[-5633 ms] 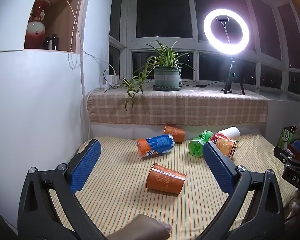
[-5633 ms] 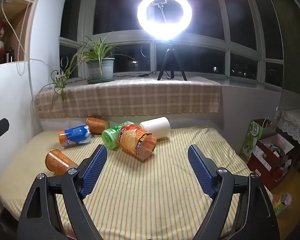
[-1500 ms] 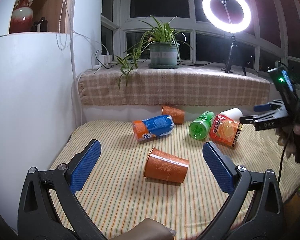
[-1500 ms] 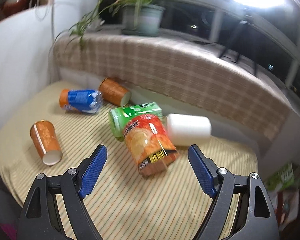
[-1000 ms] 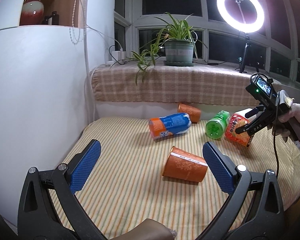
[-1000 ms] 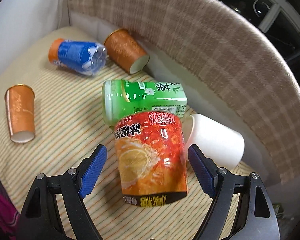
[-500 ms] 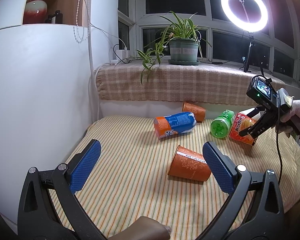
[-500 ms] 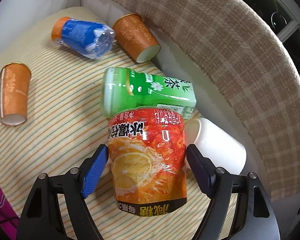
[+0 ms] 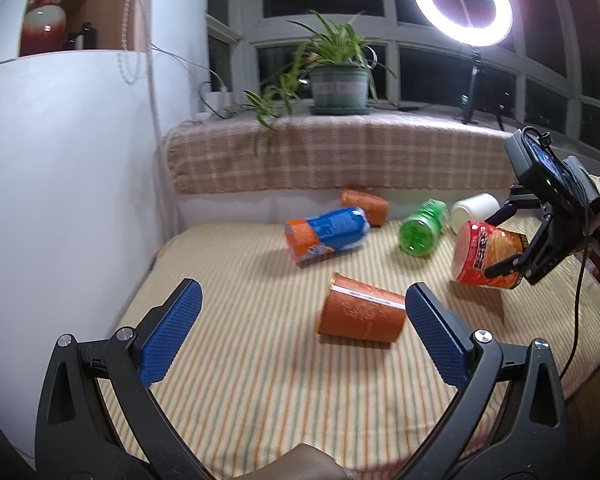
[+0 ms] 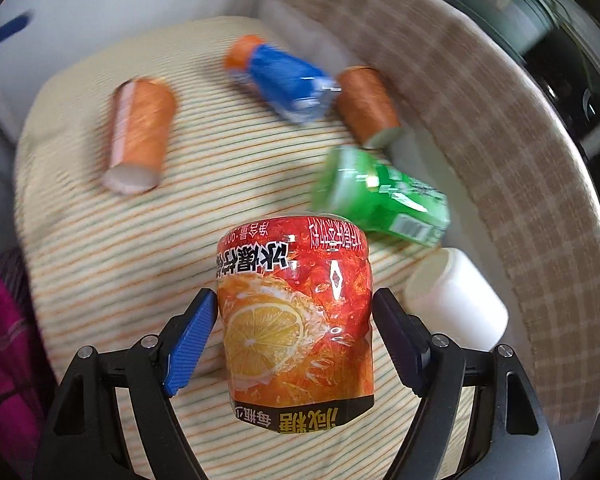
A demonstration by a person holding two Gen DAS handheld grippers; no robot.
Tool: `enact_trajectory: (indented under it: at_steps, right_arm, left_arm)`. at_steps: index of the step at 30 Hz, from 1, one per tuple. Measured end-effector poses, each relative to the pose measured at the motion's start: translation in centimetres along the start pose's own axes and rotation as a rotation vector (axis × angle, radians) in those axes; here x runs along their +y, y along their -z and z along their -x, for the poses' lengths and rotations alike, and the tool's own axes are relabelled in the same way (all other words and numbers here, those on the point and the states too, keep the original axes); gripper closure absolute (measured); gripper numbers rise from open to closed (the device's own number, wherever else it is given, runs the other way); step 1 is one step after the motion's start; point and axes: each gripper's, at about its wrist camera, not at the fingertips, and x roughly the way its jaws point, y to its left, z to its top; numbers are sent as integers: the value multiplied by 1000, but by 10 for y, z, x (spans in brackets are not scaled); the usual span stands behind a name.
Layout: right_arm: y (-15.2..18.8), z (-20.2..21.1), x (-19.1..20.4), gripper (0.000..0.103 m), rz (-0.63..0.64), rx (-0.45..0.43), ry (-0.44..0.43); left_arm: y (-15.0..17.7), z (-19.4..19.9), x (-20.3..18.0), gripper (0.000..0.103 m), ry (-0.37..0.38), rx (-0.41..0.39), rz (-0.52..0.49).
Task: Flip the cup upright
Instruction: 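Carry the held cup with the right gripper toward the left gripper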
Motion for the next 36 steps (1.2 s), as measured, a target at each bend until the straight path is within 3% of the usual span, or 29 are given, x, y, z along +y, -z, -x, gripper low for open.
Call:
enact_trajectory:
  at_steps: [9,14,30,36]
  right_arm:
    - [8,-3,43,24,185,-10,-68]
    - [14,-6,59,24,228,-14,-86]
    - [31,21,65,22,157,-71,-102]
    - [50,57,53,22,8,-202,-74]
  left_arm:
    - [-1,-8,-16,0,133,65,-60]
    - [-4,-8,-31,0,163,68,-143]
    - [-26,-16,-67,0,388,126,-311]
    - [-31,-29,-93,0,453,156,-461]
